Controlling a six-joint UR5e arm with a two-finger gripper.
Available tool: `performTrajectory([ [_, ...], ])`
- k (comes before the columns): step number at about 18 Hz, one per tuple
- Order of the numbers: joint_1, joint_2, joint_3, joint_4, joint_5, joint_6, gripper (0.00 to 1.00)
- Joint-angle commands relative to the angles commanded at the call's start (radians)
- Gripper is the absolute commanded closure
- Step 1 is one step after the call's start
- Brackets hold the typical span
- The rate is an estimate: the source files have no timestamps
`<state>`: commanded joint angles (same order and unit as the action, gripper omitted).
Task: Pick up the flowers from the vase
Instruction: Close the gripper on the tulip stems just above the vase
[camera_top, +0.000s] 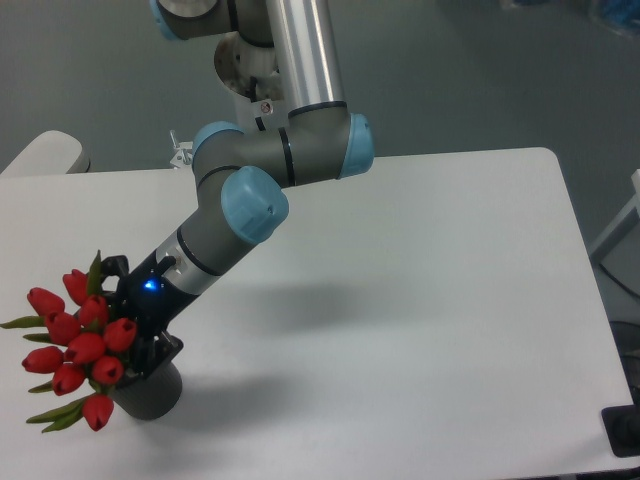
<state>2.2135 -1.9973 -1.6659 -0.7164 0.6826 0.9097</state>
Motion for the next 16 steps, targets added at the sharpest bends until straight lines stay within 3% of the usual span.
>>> performTrajectory([
  [6,0.000,0.002,0.006,0.000,0.000,0.000,0.51],
  [16,0.011,0.015,0.009,0.000,-0.005,0.000,0.52],
])
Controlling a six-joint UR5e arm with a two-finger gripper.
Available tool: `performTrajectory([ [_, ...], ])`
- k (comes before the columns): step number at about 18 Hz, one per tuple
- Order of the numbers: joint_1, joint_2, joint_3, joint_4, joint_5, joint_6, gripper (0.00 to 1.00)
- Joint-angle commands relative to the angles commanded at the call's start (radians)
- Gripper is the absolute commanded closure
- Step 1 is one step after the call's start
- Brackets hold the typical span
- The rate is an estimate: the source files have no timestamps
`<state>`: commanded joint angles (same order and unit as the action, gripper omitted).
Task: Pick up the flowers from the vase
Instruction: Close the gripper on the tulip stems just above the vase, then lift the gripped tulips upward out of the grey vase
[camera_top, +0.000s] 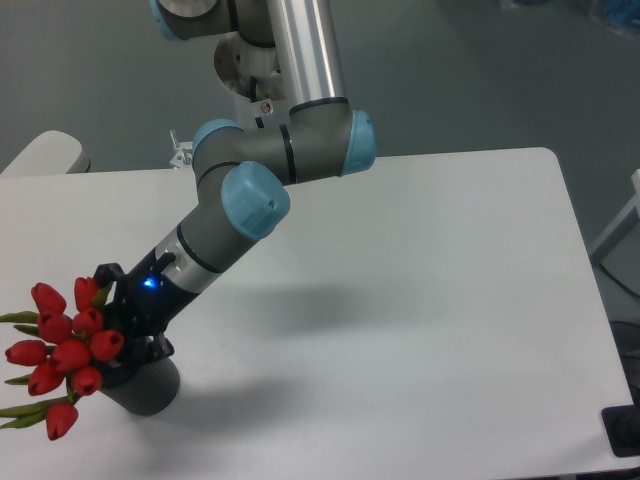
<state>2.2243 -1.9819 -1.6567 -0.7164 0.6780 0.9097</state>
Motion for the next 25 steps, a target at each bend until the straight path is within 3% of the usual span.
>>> performTrajectory([
  [10,0.028,0.029,0.026,-0.002,-0.032,-0.064,0.61],
  [25,0.061,0.078,0.155,-0.002,-0.106,-0.313,0.67],
])
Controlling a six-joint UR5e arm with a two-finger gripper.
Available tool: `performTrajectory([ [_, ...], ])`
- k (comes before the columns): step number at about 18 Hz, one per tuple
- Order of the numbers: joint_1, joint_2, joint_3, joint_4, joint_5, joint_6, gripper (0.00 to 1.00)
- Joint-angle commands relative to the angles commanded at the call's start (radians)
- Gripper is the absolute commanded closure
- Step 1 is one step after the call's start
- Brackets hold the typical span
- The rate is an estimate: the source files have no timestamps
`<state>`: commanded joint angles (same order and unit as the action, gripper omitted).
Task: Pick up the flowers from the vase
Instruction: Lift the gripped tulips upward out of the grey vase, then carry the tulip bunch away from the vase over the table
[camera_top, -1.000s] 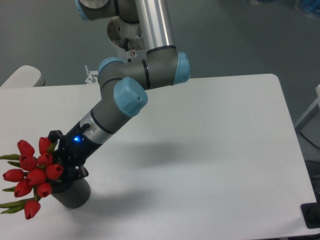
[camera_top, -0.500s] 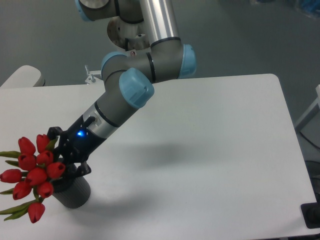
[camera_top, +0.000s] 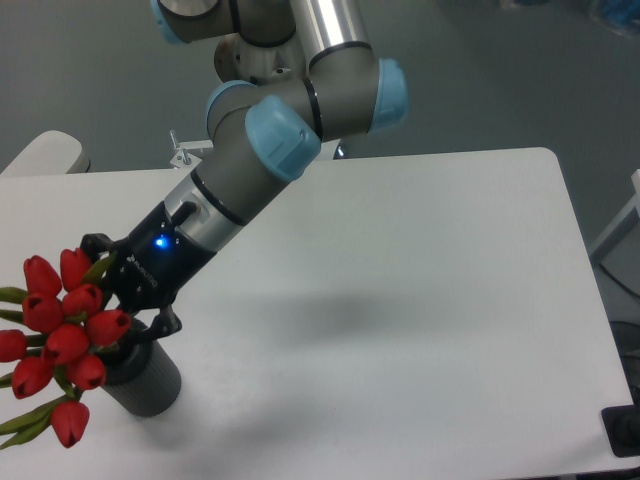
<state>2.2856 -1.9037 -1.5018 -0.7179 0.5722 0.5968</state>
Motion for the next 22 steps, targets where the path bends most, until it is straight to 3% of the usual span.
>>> performTrajectory([
  [5,0.018,0.011,0.017,0.000,-0.012,-0.049,0.70],
  [11,0.037,0.012,0.100,0.000,-0.044,-0.135,0.72],
  [20,0.118,-0.018,0.130,0.000,-0.103,-0.115,0.72],
  [22,0.133,-0.035,0.130,0.000,-0.103,-0.054,0.72],
])
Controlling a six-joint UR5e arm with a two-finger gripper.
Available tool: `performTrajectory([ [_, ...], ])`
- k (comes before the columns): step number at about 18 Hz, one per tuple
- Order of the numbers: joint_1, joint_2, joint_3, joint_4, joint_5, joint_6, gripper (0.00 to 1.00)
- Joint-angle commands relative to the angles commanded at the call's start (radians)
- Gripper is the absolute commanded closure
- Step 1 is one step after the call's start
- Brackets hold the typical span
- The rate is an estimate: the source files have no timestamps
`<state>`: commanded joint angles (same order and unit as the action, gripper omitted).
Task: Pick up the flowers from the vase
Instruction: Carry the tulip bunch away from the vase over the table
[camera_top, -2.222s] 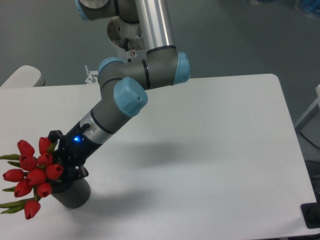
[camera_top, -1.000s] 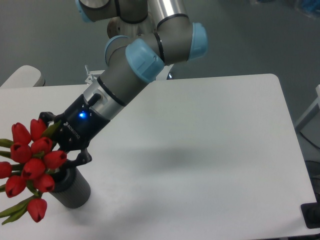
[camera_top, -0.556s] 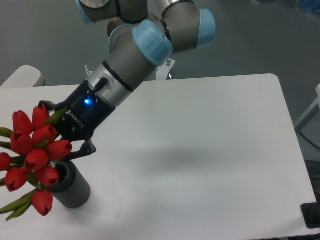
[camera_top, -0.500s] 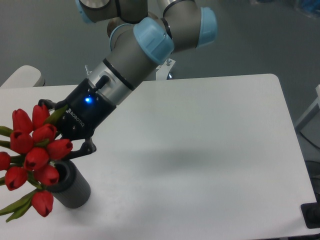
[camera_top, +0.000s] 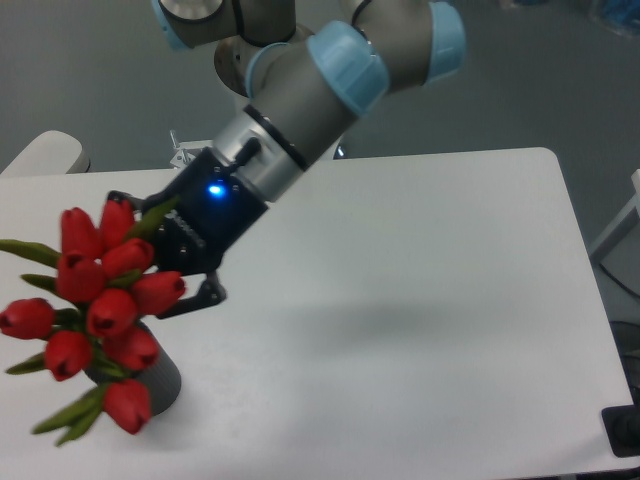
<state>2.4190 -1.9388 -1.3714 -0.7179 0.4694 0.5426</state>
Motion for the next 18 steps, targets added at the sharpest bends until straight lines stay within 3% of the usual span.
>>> performTrajectory([
  [9,0.080,-0.031,-0.015,-0.002,0.000,0.204,0.72],
  [14,0.098,-0.022,-0.051,-0.002,0.002,0.315,0.72],
  [18,0.110,0.015,-0.123,-0.002,0.014,0.401,0.72],
])
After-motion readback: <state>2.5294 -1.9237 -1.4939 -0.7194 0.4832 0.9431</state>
